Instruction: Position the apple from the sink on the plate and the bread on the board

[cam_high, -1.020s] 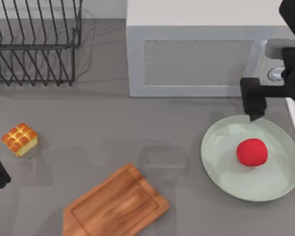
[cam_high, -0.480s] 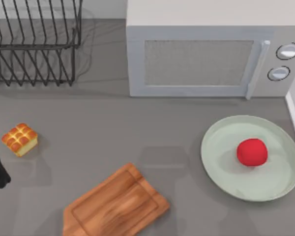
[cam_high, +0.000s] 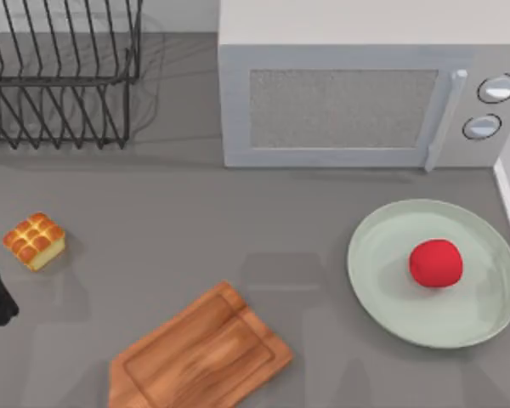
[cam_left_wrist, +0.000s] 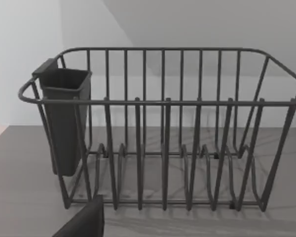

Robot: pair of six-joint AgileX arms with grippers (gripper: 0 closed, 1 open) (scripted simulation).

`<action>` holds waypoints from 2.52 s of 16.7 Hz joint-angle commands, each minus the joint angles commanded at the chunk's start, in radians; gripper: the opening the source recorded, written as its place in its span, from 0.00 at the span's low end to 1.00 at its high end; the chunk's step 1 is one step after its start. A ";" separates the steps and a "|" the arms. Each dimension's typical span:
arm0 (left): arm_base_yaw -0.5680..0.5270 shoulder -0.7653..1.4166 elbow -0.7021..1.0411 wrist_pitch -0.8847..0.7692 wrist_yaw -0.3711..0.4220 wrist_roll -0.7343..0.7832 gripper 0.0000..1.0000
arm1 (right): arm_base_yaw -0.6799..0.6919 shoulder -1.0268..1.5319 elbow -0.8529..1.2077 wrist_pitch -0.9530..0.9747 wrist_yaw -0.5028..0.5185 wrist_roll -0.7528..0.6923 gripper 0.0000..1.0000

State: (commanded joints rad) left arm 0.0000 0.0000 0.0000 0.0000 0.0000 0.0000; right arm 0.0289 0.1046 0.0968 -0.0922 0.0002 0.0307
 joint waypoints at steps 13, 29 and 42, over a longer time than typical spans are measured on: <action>-0.003 0.104 0.098 -0.069 -0.002 0.049 1.00 | -0.029 -0.105 -0.097 0.092 0.000 -0.031 1.00; -0.049 1.565 1.105 -0.835 0.003 0.554 1.00 | -0.029 -0.105 -0.097 0.092 0.000 -0.031 1.00; -0.054 1.926 1.379 -1.021 -0.001 0.687 1.00 | -0.029 -0.105 -0.097 0.092 0.000 -0.031 1.00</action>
State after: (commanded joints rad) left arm -0.0545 1.9255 1.3790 -1.0209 -0.0008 0.6869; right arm 0.0000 0.0000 0.0000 0.0000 0.0000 0.0000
